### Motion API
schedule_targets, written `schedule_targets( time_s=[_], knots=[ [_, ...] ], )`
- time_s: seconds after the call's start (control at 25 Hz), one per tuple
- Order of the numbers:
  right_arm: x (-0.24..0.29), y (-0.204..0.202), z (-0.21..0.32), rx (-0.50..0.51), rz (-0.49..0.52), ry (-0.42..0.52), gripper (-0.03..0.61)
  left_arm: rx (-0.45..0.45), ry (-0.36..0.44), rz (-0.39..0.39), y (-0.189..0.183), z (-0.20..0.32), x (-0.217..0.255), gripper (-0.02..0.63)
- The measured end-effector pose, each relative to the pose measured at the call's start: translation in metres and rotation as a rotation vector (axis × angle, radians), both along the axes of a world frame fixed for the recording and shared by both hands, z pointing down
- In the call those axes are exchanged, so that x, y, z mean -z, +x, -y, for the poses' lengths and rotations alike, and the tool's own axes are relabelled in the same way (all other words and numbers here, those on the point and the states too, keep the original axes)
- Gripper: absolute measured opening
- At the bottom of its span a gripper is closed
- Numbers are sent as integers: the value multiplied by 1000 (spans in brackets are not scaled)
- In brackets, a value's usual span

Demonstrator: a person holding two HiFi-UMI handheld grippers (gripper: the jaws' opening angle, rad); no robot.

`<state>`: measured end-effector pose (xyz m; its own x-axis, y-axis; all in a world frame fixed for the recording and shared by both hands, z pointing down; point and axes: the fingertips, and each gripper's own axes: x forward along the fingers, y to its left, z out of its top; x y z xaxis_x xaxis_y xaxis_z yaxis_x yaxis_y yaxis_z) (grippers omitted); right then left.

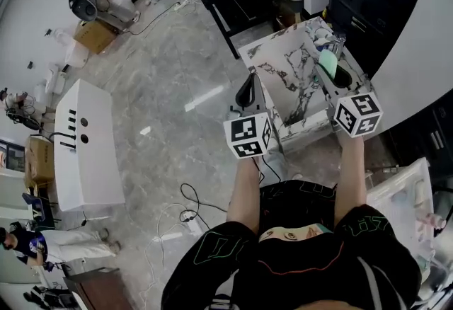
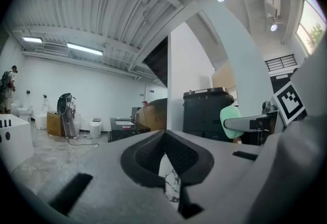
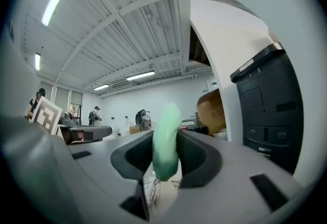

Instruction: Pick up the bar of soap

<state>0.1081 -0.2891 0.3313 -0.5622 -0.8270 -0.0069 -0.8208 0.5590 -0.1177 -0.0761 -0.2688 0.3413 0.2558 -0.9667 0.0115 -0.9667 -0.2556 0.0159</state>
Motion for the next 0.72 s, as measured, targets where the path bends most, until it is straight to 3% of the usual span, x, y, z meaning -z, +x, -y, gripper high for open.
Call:
schedule_targets(
  time_s=[0.72],
  knots=[
    [0,-5,-6,2,-29,28,126,6,-7,2,1,-10,-7,8]
  ],
)
